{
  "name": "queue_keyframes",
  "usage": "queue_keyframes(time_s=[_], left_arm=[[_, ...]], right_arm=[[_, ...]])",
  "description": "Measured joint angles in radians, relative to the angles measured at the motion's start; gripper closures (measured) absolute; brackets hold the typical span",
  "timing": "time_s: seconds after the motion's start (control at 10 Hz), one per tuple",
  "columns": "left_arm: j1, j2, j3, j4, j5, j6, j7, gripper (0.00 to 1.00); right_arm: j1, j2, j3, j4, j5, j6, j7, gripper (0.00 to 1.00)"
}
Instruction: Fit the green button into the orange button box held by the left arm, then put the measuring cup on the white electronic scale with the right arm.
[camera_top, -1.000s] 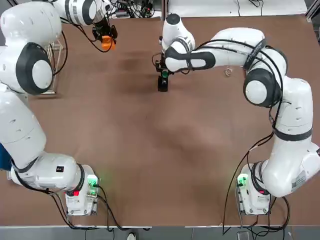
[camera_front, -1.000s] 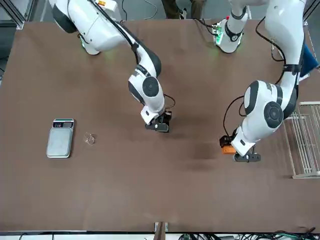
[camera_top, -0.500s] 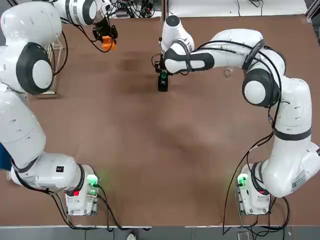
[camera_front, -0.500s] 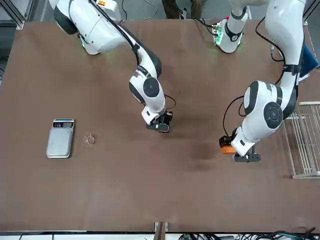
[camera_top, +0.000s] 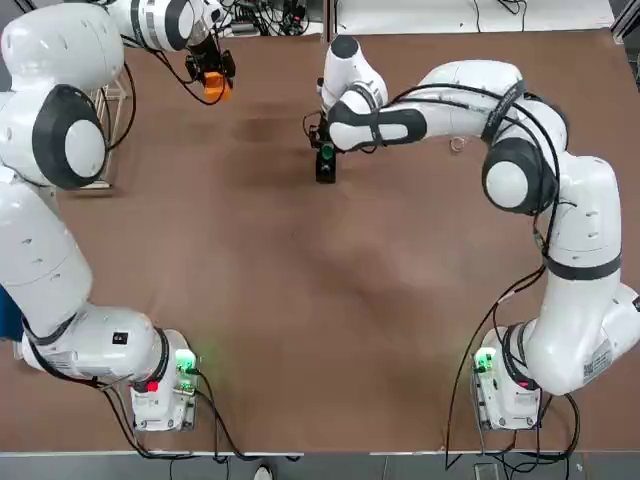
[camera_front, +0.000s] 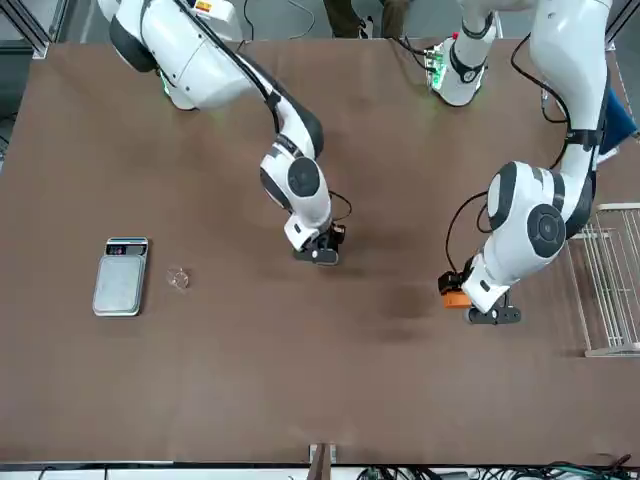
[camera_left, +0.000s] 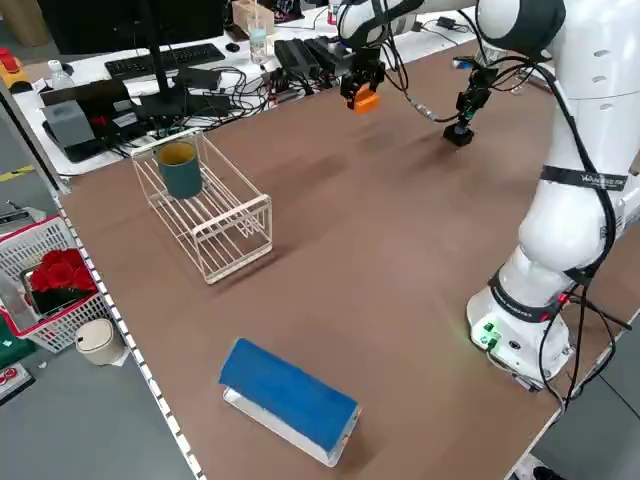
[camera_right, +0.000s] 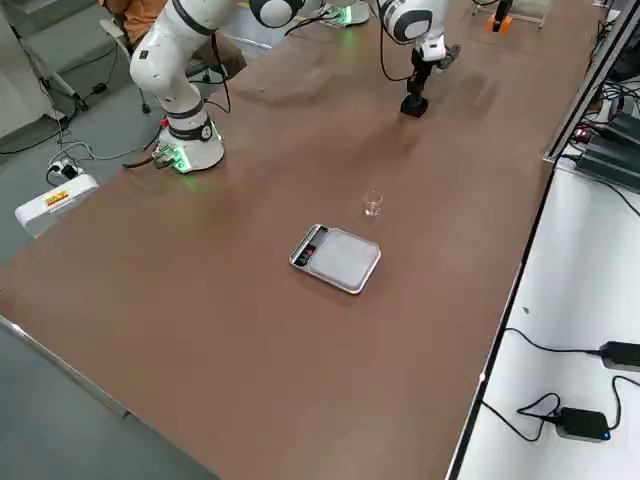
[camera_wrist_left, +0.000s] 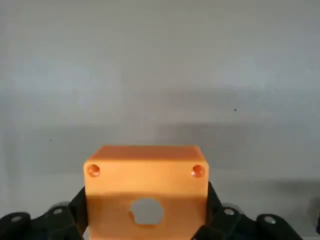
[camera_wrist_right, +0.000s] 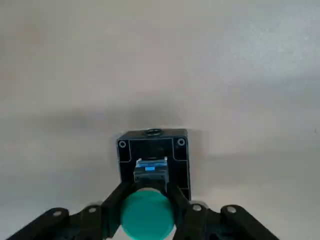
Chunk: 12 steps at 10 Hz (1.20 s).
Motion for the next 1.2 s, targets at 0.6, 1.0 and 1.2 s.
queue_keyframes(time_s=[0.6,1.0,1.2], left_arm=[[0.0,0.003,0.0,0.005,-0.004,-0.001,0.0,0.14],[-0.012,0.02,-0.005,0.022,-0.004,-0.015,0.0,0.14],[-0.017,0.024,-0.005,0.042,-0.004,-0.029,0.0,0.14]], right_arm=[[0.001,0.013,0.0,0.003,-0.002,0.004,0.003,0.6],[0.002,0.019,0.0,0.011,-0.003,0.007,0.012,0.49],[0.002,0.02,0.0,0.013,-0.003,0.007,0.014,0.47]])
